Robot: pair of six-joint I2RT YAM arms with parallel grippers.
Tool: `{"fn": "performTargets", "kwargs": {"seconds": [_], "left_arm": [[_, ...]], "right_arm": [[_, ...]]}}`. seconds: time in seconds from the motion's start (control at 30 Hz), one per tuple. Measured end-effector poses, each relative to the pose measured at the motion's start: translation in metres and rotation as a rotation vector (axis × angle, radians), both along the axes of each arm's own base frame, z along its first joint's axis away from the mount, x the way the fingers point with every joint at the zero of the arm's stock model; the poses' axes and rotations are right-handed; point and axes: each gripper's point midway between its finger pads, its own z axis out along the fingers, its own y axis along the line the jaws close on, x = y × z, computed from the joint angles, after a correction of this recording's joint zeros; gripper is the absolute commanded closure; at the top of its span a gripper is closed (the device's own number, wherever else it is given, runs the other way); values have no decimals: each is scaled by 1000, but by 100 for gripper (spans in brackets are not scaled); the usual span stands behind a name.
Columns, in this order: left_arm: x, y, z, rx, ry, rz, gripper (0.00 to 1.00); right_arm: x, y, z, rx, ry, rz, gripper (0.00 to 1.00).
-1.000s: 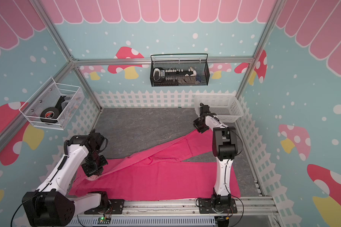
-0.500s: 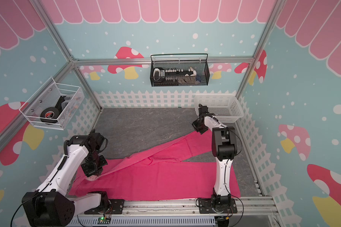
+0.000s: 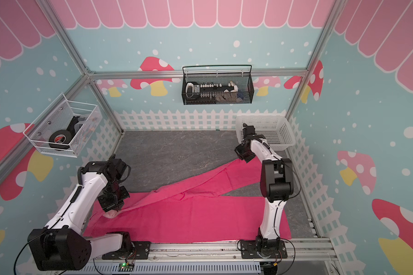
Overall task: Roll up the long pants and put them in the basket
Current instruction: Fold the long pant at the center of the board.
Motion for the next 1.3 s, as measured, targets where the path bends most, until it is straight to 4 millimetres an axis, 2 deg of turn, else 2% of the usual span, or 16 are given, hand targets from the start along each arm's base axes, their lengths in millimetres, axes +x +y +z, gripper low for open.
{"fn": "performTargets", "kwargs": {"seconds": [0.1,0.13,0.2,0.53,0.6,0.7,0.8,0.87,0.97,1.1,1.3], "left_arm": [[-1,1,1,3,-1,-1,100],[-1,1,1,4,-1,-1,100],[-1,1,1,6,0,-2,100],[-2,3,1,15,3,-8,100],[-1,3,1,20,7,-8,100],[2,6,4,33,11,-11,100],[10,10,10,54,-4,-14,100],[15,12,15,69,-25,-17,100],[18,14,18,80,-39,-19,100],[17,13,18,72,-36,-17,100],[12,8,10,44,12,-17,100]], "right_arm": [[-4,5,-4,-5,16,11,69],[-4,6,-5,-7,17,12,76],[-5,7,-6,-13,18,21,99],[-11,4,-6,-28,40,17,100],[-17,4,-1,-31,49,20,100],[-34,0,20,-46,64,26,100],[-61,-7,58,-71,48,32,100],[-87,-14,88,-87,33,29,100],[-129,-30,121,-103,30,6,100],[-187,-54,130,-116,115,-46,100],[-272,-56,109,-111,356,-43,100]]}}
